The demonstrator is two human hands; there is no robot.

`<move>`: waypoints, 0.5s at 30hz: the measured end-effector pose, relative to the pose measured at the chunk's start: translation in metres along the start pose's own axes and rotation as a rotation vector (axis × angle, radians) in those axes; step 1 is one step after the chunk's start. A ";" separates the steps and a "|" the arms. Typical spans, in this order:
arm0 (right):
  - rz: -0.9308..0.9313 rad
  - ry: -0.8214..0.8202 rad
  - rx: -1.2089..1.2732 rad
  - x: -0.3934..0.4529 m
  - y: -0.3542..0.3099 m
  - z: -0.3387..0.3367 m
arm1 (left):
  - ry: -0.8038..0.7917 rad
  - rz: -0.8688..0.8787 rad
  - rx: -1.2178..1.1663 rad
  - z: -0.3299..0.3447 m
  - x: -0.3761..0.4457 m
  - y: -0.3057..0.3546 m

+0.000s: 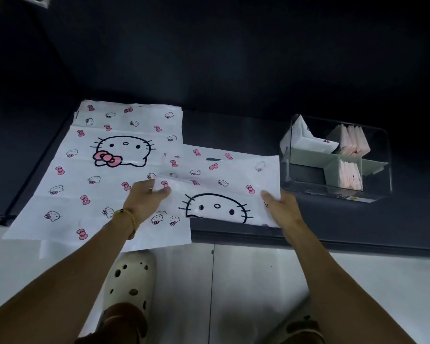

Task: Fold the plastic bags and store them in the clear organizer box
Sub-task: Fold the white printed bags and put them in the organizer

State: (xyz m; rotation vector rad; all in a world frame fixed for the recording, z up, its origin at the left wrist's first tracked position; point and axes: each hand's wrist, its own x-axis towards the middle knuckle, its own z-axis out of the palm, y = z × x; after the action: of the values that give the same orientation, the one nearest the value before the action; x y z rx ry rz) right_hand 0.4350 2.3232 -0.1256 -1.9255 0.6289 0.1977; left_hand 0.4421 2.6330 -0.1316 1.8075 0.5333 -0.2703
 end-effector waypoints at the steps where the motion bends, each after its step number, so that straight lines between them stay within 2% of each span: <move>1: 0.031 0.002 0.003 0.003 0.000 0.001 | 0.010 0.008 0.092 0.001 0.000 -0.003; 4: 0.090 0.001 -0.086 0.008 0.006 0.003 | 0.032 -0.003 0.387 0.001 0.002 -0.010; 11: -0.048 0.091 -0.417 0.014 0.005 0.013 | 0.119 0.031 0.411 0.007 0.001 -0.008; 15: -0.045 0.129 -0.560 0.019 0.005 0.021 | 0.201 0.001 0.494 0.008 0.001 -0.010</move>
State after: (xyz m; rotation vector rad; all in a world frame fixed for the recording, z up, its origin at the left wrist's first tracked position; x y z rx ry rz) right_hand 0.4515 2.3341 -0.1468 -2.5049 0.6602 0.2403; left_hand 0.4383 2.6278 -0.1430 2.3310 0.6452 -0.2337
